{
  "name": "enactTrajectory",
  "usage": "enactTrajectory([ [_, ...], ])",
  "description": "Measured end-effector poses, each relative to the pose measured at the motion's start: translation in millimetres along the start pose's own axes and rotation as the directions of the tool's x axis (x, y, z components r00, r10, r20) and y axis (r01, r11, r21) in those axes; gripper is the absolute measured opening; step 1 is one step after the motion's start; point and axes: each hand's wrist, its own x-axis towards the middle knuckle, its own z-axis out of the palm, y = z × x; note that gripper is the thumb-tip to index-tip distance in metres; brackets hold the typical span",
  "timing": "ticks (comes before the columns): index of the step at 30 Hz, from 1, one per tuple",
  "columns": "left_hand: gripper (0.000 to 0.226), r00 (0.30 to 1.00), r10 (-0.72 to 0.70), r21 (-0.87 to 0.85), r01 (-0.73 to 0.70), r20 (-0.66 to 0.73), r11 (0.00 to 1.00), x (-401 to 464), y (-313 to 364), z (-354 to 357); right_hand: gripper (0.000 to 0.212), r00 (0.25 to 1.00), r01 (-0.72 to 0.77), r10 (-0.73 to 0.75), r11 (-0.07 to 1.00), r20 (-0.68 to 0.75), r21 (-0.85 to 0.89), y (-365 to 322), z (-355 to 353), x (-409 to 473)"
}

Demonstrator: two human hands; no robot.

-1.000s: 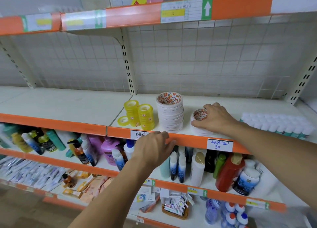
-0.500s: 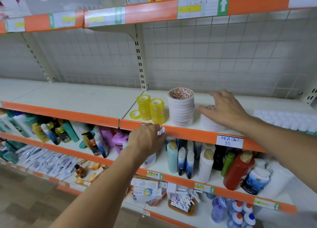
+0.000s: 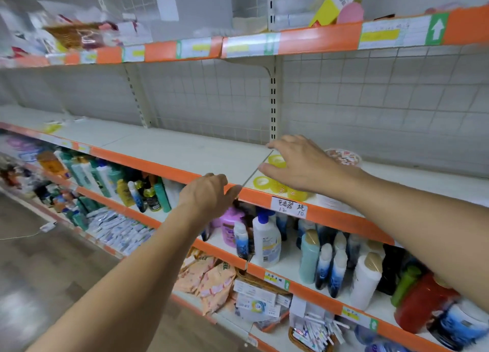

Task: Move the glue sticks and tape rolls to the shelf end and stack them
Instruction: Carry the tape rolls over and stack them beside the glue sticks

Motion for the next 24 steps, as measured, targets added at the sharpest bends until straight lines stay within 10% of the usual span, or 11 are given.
enactTrajectory([
  [9, 0.048, 0.987, -0.153, 0.03, 0.154, -0.041, 0.988, 2.7, -127.2, -8.3, 0.063, 0.885, 0.209, -0.207, 0.977, 0.416, 0.042, -103.4, 83.3, 89.1],
  [24, 0.053, 0.932, -0.363, 0.056, 0.362, -0.001, 0.93, 42.3, -327.1, 1.0, 0.069, 0.805, 0.384, -0.384, 0.918, 0.453, 0.097, -233.4, 187.6, 246.9],
])
